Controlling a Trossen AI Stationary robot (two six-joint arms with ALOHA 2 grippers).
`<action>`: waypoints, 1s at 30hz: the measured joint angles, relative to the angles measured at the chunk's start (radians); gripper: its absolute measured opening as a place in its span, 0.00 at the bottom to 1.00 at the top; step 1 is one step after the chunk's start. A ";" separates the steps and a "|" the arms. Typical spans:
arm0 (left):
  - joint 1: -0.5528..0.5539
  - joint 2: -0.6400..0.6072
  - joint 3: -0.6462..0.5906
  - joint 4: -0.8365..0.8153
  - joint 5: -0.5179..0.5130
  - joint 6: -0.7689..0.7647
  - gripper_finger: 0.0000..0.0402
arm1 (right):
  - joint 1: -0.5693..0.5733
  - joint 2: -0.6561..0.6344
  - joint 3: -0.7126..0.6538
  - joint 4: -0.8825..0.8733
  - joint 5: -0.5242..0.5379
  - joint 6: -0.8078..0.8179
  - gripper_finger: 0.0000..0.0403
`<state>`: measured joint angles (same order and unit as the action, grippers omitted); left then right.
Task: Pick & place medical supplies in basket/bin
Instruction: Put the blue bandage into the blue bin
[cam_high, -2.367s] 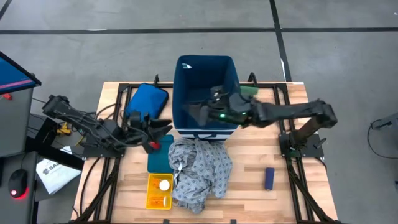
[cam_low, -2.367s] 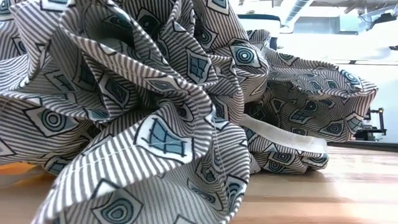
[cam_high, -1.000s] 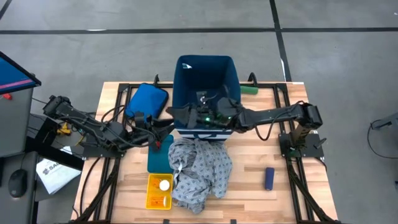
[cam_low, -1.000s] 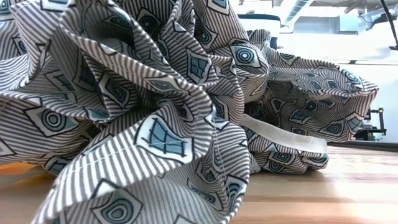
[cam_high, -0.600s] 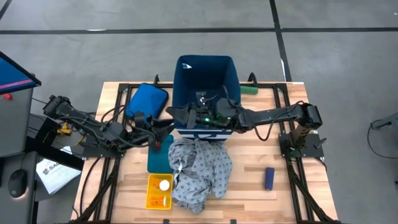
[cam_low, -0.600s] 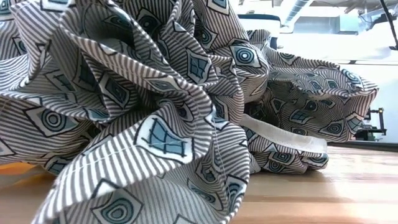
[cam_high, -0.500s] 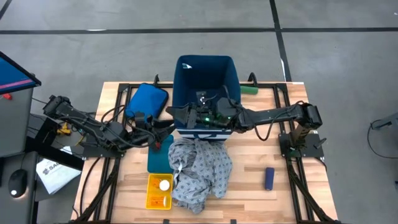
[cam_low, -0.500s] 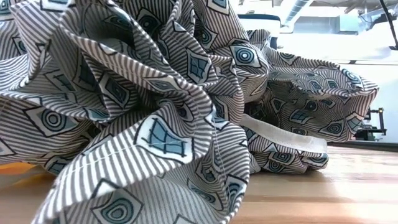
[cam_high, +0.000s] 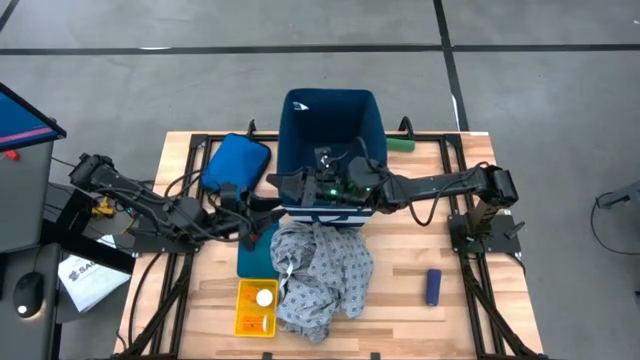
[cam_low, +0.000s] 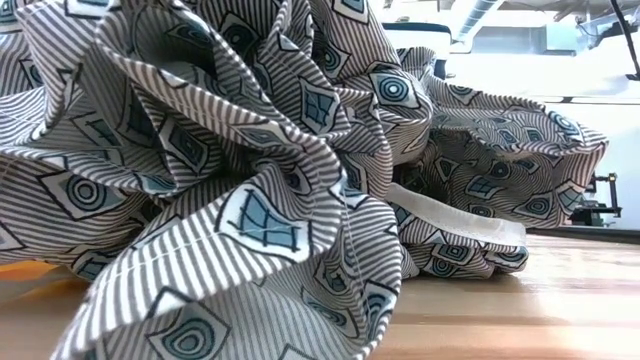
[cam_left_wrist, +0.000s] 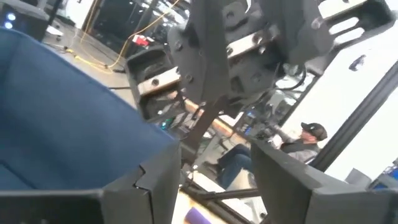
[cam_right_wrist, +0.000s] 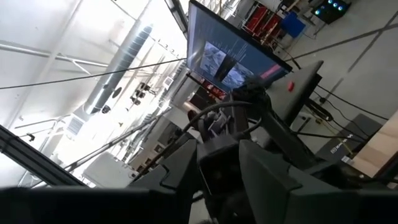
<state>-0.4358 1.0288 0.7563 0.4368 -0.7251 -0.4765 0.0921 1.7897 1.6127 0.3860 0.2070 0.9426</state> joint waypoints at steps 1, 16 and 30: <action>0.000 0.000 0.000 0.002 0.000 0.000 0.47 | 0.000 0.000 0.000 -0.002 0.000 0.000 0.29; 0.068 0.019 0.000 0.015 0.190 0.000 0.49 | 0.011 0.000 0.000 0.005 -0.023 -0.007 0.29; 0.073 0.022 0.000 0.027 0.214 0.078 0.51 | 0.009 0.000 0.000 -0.009 -0.026 -0.017 0.29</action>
<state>-0.3630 1.0504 0.7567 0.4642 -0.5110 -0.3988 0.1007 1.7897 1.6127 0.3765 0.1806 0.9258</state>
